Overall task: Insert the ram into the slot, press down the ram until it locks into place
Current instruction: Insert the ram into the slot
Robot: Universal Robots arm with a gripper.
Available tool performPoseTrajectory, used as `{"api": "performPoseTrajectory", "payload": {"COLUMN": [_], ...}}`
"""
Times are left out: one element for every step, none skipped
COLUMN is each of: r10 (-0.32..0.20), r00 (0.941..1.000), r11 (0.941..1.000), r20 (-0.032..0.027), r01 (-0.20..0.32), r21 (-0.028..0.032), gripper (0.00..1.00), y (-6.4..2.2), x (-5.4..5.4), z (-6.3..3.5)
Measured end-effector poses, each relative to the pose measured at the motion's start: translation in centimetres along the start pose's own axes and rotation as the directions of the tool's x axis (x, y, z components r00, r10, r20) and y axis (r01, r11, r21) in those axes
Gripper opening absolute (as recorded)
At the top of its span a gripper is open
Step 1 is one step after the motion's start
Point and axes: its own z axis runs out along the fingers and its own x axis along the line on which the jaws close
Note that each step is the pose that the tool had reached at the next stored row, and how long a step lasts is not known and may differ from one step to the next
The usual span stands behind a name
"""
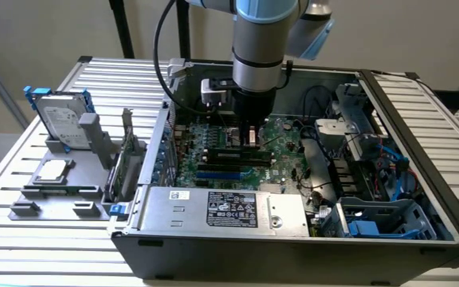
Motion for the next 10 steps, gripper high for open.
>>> {"api": "performPoseTrajectory", "payload": {"r10": [0.0, 0.0, 0.0, 0.0, 0.0, 0.0, 0.0, 0.0, 0.0, 0.0], "r00": [1.0, 1.0, 1.0, 1.0, 1.0, 1.0, 1.0, 1.0, 1.0, 1.0], "r11": [1.0, 1.0, 1.0, 1.0, 1.0, 1.0, 1.0, 1.0, 1.0, 1.0], "r20": [0.0001, 0.0, -0.0002, -0.0001, -0.0002, -0.0001, -0.0001, 0.0, -0.0001, -0.0002], "r01": [0.0, 0.0, 0.0, 0.0, 0.0, 0.0, 0.0, 0.0, 0.0, 0.0], "r21": [0.0001, 0.0, -0.0001, 0.0, -0.0001, -0.0001, -0.0001, 0.0, 0.0, -0.0001], "gripper": [0.13, 0.13, 0.13, 0.13, 0.13, 0.13, 0.13, 0.13, 0.13, 0.13], "y": [0.0, 0.0, 0.0, 0.0, 0.0, 0.0, 0.0, 0.0, 0.0, 0.0], "x": [-0.02, -0.03, -0.04, -0.05, -0.06, -0.06, -0.07, -0.07, -0.08, -0.08], "z": [0.02, 0.03, 0.05, 0.08, 0.1, 0.11, 0.13, 0.16, 0.18, 0.2]}}
